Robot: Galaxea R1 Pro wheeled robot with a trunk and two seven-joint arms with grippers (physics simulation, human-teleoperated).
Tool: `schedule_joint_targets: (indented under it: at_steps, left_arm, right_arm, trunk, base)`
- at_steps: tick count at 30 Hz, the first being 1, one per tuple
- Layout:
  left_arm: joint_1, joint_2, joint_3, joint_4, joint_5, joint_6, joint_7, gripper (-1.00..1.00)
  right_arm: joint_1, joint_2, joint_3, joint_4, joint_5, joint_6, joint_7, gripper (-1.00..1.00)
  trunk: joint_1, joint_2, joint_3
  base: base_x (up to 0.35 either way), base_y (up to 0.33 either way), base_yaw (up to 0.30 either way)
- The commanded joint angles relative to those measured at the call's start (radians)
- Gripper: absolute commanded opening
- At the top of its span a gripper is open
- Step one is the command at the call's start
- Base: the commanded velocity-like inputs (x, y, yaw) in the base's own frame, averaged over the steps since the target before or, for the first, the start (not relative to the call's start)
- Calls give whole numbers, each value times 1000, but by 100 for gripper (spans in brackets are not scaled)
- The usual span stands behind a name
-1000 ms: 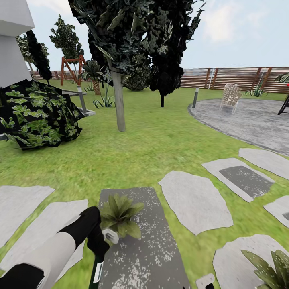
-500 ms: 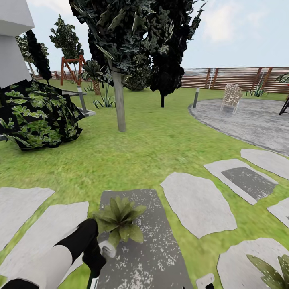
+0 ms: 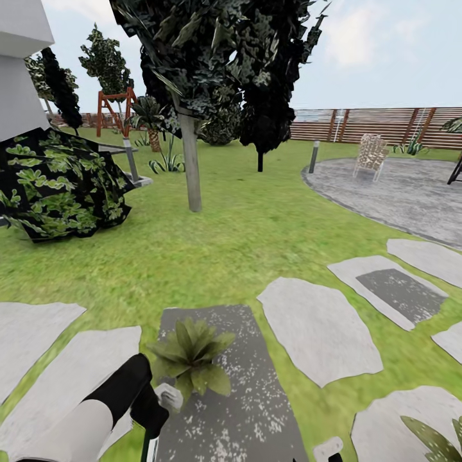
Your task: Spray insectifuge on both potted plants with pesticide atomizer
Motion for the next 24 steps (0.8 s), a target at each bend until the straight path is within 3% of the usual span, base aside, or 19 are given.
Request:
schedule_joint_targets:
  at_steps: [1, 10, 13, 18, 24]
  left_arm:
    - [0, 0, -3, 0, -6, 2, -10, -100]
    - [2, 5, -5, 7, -4, -2, -10, -100]
    - [38, 12, -12, 6, -10, -6, -11, -100]
    - [79, 17, -15, 6, -13, -92, -9, -100]
    - [85, 15, -10, -8, -13, -100, -8, -100]
  right_arm:
    - [-1, 0, -8, 1, 6, -4, 3, 100]
    - [-1, 0, -8, 1, 6, -4, 3, 100]
    - [-1, 0, -8, 1, 6, -4, 3, 100]
    - [-1, 0, -8, 1, 6, -4, 3, 100]
    - [-1, 0, -8, 1, 6, -4, 3, 100]
  trunk:
    - [0, 0, -1]
    - [0, 0, -1]
    - [0, 0, -1]
    - [0, 0, -1]
    - [0, 0, -1]
  base:
    - [304, 93, 0]
    - [130, 46, 0]
    - [2, 1, 0]
    - [0, 0, 0]
    - [0, 0, 0]
